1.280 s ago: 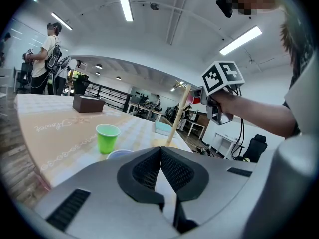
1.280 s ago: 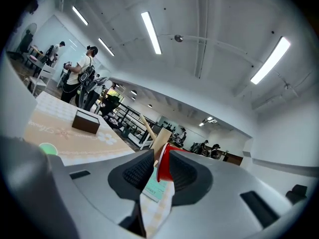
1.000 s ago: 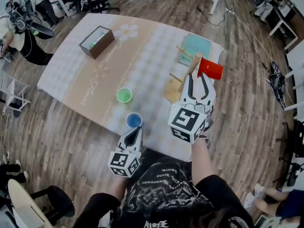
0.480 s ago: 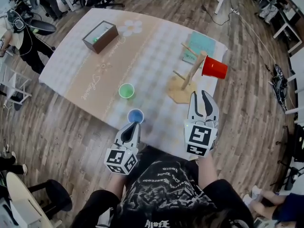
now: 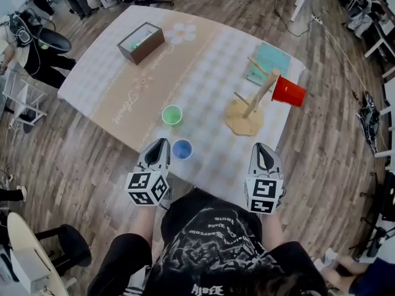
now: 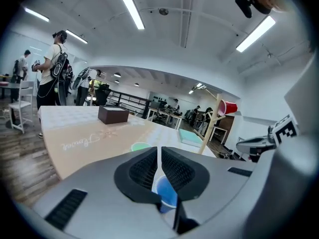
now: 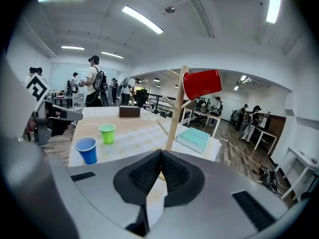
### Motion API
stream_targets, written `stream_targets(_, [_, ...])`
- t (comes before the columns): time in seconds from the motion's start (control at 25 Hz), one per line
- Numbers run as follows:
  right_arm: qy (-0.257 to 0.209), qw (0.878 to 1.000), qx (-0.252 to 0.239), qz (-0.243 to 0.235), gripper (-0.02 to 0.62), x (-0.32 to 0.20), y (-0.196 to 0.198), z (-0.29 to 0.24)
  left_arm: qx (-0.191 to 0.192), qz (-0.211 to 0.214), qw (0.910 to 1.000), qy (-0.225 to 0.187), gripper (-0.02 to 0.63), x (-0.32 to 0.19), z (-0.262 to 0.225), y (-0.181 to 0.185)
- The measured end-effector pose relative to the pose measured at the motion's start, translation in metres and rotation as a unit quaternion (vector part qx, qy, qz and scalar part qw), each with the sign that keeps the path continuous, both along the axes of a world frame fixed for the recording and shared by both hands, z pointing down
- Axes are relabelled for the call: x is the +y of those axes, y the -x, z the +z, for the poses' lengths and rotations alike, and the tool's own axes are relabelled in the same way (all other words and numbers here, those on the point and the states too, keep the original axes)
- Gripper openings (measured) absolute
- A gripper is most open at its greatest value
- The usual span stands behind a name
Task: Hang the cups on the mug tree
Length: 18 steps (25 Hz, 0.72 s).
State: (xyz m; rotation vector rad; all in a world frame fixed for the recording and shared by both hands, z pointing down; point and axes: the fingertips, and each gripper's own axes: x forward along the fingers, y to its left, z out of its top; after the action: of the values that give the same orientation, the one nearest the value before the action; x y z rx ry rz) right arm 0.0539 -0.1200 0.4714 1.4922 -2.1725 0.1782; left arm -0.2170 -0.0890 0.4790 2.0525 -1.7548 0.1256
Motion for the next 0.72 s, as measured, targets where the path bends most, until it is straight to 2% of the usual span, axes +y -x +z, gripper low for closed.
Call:
stream_targets(0.16, [0.006, 1.000, -0.004, -0.008, 0.009, 0.003, 0.000, 0.007, -0.011, -0.010, 0.9996, 0.024, 0.025, -0.032, 0.002, 0.019])
stream_targets(0.2, [0.008, 1.000, -0.002, -0.009, 0.009, 0.003, -0.001, 0.008, -0.007, -0.010, 0.9994, 0.033, 0.040, -0.040, 0.003, 0.022])
stream_targets(0.28, [0.013, 1.000, -0.001, -0.010, 0.009, 0.003, -0.003, 0.010, 0.002, -0.007, 0.9986, 0.053, 0.124, -0.054, 0.007, 0.027])
stream_targets(0.32, [0.015, 1.000, -0.001, -0.010, 0.009, 0.003, -0.004, 0.012, 0.003, -0.005, 0.9979, 0.065, 0.135, -0.061, 0.010, 0.029])
stream_targets(0.44, [0.020, 1.000, 0.003, -0.011, 0.009, 0.004, -0.008, 0.016, 0.005, 0.007, 0.9947, 0.103, 0.141, -0.076, 0.023, 0.033])
stream_targets(0.56, [0.025, 1.000, 0.005, -0.005, 0.009, 0.003, -0.013, 0.020, 0.032, 0.029, 0.9893, 0.140, 0.144, -0.089, 0.037, 0.029])
stream_targets(0.72, [0.032, 0.999, 0.006, 0.002, 0.009, 0.002, -0.019, 0.026, 0.052, 0.036, 0.9848, 0.162, 0.169, -0.100, 0.048, 0.025])
